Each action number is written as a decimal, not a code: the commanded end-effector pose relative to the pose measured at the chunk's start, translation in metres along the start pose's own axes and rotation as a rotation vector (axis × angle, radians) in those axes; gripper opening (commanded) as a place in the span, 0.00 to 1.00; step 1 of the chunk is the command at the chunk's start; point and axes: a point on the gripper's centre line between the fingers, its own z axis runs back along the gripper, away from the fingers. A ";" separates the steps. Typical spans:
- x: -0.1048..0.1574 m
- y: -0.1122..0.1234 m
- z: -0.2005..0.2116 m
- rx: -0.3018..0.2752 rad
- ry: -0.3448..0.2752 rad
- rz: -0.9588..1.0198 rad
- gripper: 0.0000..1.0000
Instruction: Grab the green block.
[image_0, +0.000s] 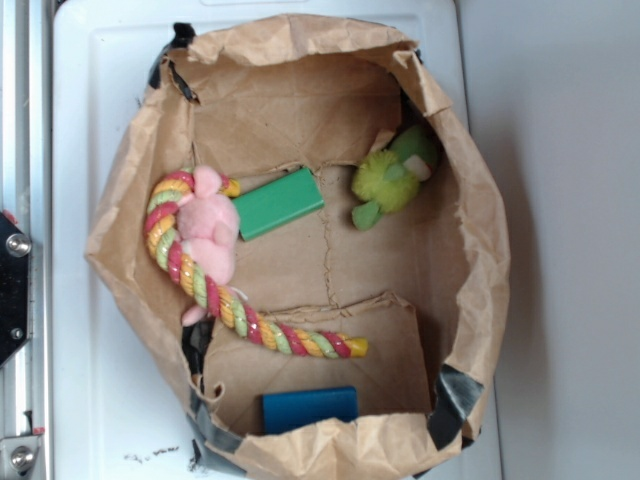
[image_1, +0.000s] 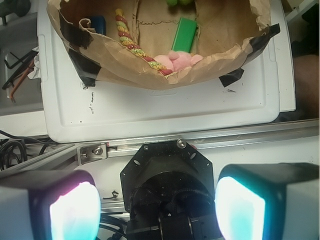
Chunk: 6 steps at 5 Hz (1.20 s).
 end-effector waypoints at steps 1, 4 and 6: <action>0.000 0.000 0.000 0.000 0.000 0.000 1.00; 0.129 0.032 -0.074 0.148 -0.012 0.194 1.00; 0.163 0.062 -0.134 0.147 -0.066 0.185 1.00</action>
